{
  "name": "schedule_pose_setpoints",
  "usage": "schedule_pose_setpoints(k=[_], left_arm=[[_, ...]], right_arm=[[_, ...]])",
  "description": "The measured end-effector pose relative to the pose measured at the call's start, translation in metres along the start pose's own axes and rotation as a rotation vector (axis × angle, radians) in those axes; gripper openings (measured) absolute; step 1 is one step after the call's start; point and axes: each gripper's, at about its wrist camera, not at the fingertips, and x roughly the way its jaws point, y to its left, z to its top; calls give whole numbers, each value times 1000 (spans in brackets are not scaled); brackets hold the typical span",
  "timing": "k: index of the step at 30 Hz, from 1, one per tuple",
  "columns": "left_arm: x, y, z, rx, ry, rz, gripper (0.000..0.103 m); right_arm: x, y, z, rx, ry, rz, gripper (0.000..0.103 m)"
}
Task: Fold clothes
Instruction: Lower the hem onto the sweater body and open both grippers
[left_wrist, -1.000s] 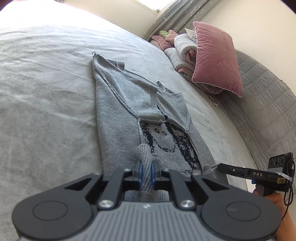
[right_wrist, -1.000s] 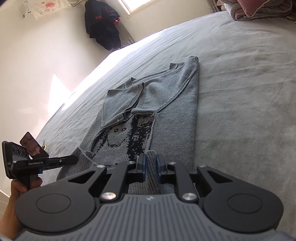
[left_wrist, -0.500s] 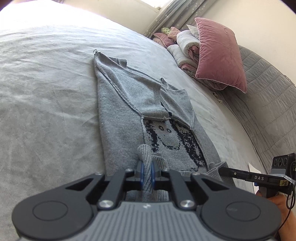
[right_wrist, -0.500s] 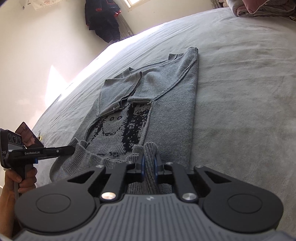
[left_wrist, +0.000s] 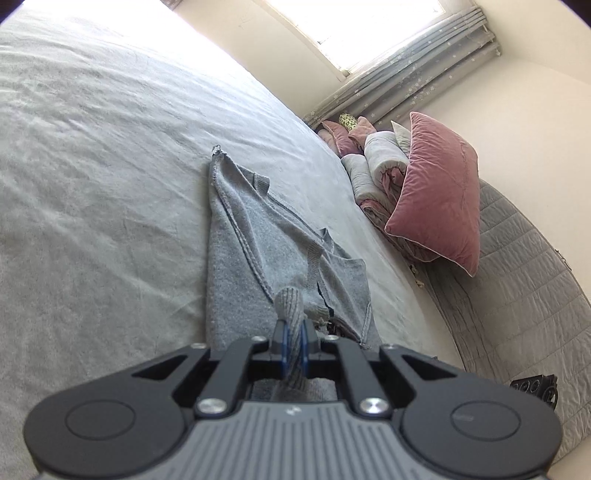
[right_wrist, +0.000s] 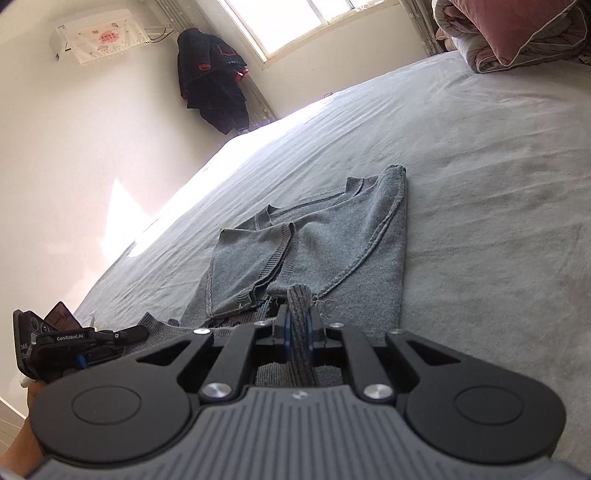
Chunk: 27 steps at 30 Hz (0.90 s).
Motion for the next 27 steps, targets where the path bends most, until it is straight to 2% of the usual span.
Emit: schedule_pose_setpoints(k=[4, 11, 15, 17, 19, 22, 23, 25, 26, 27], left_arm=[[16, 13, 1, -43, -16, -1, 7], [26, 12, 6, -26, -70, -45, 7], [37, 21, 6, -34, -38, 23, 7], [45, 21, 5, -16, -11, 81, 7], [47, 16, 5, 7, -14, 108, 9], [38, 8, 7, 38, -33, 141, 14], [33, 6, 7, 43, -30, 142, 20], [24, 4, 9, 53, -25, 142, 31], [19, 3, 9, 58, -23, 142, 38], [13, 3, 9, 63, -17, 143, 41]], right_arm=[[15, -15, 1, 34, -17, 10, 10], [19, -23, 1, 41, -60, 18, 10], [24, -33, -1, 48, -47, -7, 10], [29, -37, -5, 56, -36, -30, 10], [31, -36, -8, 54, -33, -43, 13], [24, -29, -7, 23, -33, -67, 18], [19, -28, -6, 24, -33, -67, 19], [8, -28, -4, 36, -35, -64, 34], [1, -29, -4, 45, -37, -60, 52], [-5, -30, -4, 55, -39, -55, 56]])
